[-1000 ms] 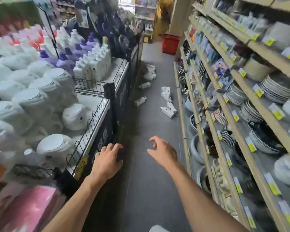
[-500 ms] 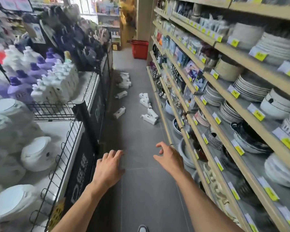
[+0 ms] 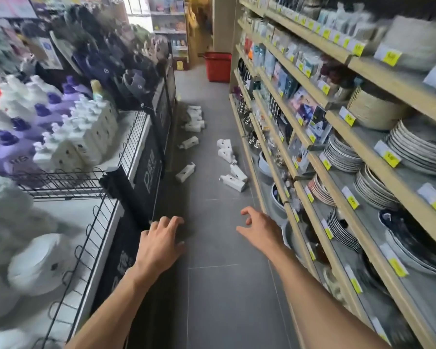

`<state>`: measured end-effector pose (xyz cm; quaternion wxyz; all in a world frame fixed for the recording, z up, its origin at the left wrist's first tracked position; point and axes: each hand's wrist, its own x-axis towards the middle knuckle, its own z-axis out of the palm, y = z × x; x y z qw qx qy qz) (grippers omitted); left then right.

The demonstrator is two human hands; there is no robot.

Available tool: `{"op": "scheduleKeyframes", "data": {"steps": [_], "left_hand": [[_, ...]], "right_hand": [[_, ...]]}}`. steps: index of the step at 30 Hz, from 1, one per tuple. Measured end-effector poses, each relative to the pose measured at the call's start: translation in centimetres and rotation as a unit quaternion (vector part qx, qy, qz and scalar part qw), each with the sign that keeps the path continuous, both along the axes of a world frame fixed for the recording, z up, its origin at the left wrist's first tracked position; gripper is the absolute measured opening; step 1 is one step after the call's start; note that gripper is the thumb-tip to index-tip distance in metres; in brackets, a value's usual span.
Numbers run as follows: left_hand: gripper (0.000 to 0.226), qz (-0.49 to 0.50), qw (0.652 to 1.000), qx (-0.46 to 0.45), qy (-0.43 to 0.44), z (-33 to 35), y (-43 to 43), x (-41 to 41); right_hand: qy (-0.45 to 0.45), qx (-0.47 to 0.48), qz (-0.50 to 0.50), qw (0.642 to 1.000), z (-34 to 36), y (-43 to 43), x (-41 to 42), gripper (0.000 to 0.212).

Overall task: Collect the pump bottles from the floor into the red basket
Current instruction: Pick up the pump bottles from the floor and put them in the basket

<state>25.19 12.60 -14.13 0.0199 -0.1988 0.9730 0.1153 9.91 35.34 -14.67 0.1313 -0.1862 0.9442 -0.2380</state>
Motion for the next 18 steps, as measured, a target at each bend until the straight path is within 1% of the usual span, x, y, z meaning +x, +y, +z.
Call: {"op": "scheduleKeyframes", "data": {"steps": [7, 18], "left_hand": [[0.058, -0.01, 1.0, -0.005, -0.013, -0.7, -3.1, -7.0], [0.06, -0.052, 0.999, 0.011, -0.006, -0.4, -8.7, -19.8]], "right_hand": [[0.002, -0.001, -0.007, 1.0, 0.5, -2.3, -6.5, 0.037], [0.005, 0.021, -0.02, 1.0, 1.4, -8.9, -15.6, 0.035]]}}
